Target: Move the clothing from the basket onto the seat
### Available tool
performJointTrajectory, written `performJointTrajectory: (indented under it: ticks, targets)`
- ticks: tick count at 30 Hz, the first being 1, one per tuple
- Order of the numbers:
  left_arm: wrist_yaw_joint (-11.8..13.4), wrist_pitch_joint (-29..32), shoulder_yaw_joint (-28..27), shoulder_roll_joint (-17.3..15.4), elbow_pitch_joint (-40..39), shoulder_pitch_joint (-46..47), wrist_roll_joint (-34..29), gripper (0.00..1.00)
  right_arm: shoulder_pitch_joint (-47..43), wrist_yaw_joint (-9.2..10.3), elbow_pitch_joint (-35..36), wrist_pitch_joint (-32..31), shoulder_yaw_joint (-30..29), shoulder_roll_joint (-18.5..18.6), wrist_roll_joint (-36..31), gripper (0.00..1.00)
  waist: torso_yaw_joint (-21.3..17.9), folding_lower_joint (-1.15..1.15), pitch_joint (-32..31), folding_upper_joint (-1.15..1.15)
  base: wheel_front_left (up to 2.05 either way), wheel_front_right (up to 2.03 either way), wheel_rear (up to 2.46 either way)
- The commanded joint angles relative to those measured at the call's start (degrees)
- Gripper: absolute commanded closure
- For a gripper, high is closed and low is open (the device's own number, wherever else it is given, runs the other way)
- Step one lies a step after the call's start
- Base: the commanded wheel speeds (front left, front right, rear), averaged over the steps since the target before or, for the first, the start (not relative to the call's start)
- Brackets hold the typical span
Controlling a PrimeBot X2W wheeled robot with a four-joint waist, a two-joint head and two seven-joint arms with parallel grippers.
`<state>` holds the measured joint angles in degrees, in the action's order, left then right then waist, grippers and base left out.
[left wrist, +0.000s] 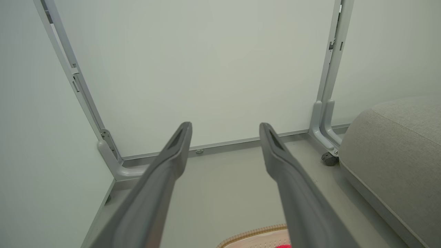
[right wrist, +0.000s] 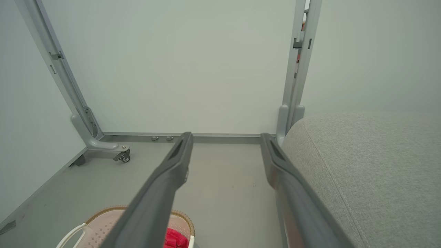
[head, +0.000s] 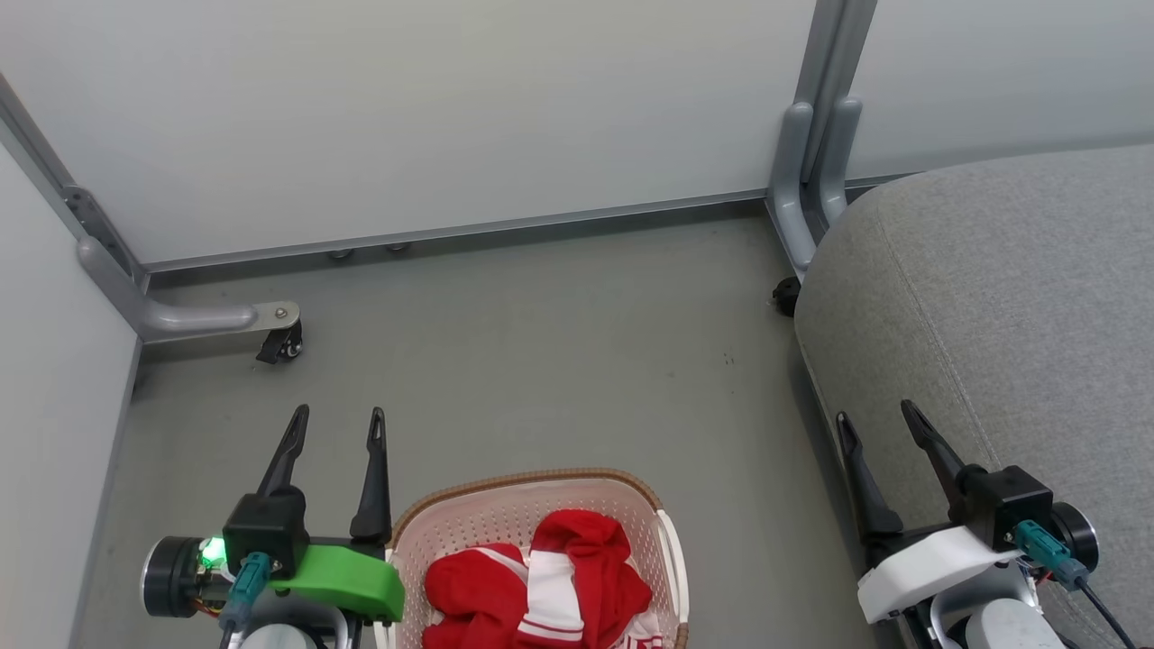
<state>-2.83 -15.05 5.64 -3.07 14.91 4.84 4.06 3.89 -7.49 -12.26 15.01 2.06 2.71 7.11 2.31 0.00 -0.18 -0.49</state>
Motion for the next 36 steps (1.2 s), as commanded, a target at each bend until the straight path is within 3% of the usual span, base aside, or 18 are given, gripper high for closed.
performJointTrajectory:
  ticks: [1,19,36]
  targets:
    - [0.3,-0.2,-0.2,0.0,0.1,0.9,0.0,0.0,0.0,0.0,-0.2,0.3,0.0,0.3,0.3,0.0,0.0,0.0,0.0,0.49,0.0,0.0,0.0]
    - [-0.3,-0.2,-0.2,0.1,0.4,1.9,-0.2,0.0,0.5,0.0,-0.4,0.3,0.8,0.3,0.8,0.0,-1.0,0.0,0.9,0.49,0.0,0.0,0.0]
    - [-2.5,-0.1,0.8,-0.6,2.8,6.3,-0.3,0.0,4.4,0.0,2.4,0.2,1.3,0.3,0.3,0.0,-8.6,0.0,9.2,0.49,0.0,0.0,0.0]
